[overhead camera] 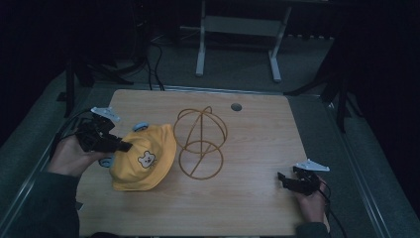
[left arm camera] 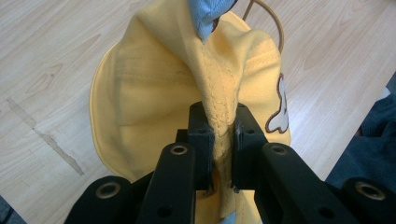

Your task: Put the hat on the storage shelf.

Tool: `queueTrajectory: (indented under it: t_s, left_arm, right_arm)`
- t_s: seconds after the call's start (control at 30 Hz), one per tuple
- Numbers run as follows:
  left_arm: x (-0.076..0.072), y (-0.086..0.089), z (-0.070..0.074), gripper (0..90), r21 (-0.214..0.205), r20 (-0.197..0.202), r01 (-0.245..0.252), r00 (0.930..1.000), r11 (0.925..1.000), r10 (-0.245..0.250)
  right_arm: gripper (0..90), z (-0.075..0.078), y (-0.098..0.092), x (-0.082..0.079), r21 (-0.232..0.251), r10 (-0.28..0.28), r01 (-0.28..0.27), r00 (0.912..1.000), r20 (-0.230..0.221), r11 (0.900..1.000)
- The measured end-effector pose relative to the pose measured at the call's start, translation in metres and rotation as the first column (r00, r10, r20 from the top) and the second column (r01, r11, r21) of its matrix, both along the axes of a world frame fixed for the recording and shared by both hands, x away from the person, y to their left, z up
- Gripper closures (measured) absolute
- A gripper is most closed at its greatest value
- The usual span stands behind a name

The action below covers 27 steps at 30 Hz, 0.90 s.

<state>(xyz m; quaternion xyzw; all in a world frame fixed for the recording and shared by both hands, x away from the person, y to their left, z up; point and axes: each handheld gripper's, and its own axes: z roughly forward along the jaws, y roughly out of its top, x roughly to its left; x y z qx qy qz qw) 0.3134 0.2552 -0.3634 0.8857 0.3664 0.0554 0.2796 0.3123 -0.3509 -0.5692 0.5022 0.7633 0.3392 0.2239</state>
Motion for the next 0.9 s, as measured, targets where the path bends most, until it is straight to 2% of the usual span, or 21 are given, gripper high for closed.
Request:
queueTrajectory:
  t_s: [0.3,0.63,0.9]
  left_arm:
    - [0.002,0.005,0.008,81.1,-0.023,0.018,-0.004,0.9998,0.9997,0.005]
    - [0.002,0.009,0.018,81.1,-0.025,0.034,-0.008,0.9994,0.9997,0.008]
    - [0.004,0.009,0.020,81.1,-0.012,0.019,0.004,0.9998,0.9999,-0.004]
  right_arm:
    - [27.4,0.000,0.000,0.000,0.000,0.000,0.000,1.0000,0.001,1.0000]
    - [27.5,0.000,0.000,0.000,0.000,0.000,0.000,1.0000,0.001,1.0000]
    - [27.4,0.000,0.000,0.000,0.000,0.000,0.000,1.0000,0.000,1.0000]
